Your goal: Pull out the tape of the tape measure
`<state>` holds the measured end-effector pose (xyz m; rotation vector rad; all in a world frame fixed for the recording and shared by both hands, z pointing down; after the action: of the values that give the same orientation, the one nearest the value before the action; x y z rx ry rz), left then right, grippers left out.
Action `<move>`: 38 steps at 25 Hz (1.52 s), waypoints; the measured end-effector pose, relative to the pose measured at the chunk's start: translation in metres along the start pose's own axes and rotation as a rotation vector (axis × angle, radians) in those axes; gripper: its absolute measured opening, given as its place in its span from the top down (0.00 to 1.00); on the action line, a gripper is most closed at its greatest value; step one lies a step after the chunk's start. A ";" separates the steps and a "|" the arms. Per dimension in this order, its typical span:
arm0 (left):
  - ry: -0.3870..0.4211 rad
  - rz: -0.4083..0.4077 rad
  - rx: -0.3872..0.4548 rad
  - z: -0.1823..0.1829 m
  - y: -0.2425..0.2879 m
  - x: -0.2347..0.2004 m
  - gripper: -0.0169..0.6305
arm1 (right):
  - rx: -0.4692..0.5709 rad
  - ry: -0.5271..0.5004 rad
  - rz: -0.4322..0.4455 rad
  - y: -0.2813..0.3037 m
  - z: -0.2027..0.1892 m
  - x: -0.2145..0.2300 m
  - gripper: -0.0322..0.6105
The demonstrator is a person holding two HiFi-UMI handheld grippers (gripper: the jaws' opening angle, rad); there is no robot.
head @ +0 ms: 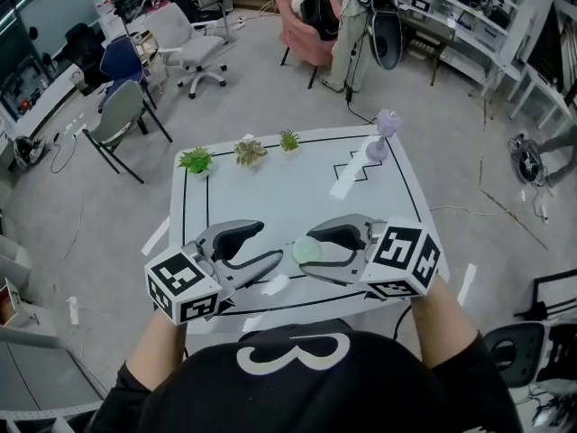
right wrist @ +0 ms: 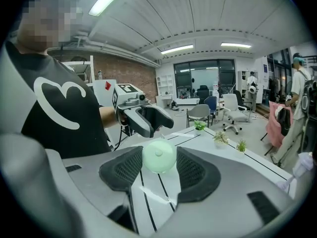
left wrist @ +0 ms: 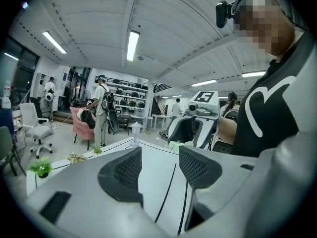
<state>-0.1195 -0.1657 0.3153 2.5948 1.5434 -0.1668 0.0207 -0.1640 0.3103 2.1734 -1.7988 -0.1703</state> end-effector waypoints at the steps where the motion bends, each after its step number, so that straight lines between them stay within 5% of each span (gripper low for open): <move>1: 0.010 -0.018 0.000 0.000 -0.001 0.000 0.60 | -0.002 -0.003 0.013 0.003 0.001 -0.001 0.61; 7: 0.082 -0.129 -0.018 0.002 -0.004 -0.001 0.64 | -0.034 -0.035 0.067 0.020 0.008 -0.005 0.61; 14: 0.054 -0.213 -0.001 -0.002 -0.010 -0.009 0.70 | -0.045 -0.054 0.102 0.029 0.011 -0.006 0.61; 23: 0.041 -0.300 -0.010 -0.005 -0.010 -0.006 0.91 | -0.028 -0.071 0.125 0.033 0.011 -0.005 0.61; 38: 0.099 -0.226 -0.025 -0.013 -0.005 0.005 0.95 | -0.023 -0.041 0.083 0.026 -0.004 -0.006 0.61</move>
<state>-0.1209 -0.1572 0.3267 2.4380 1.8585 -0.0384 -0.0035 -0.1613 0.3211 2.0897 -1.8966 -0.2161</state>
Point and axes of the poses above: the fingertips, and each gripper's own axes: y forward along the fingers, x to its right, z out of its top, the point moved 6 cm from there along -y, backward along the fingers, and after that the axes turned 13 degrees about x, right-handed, at the moved point
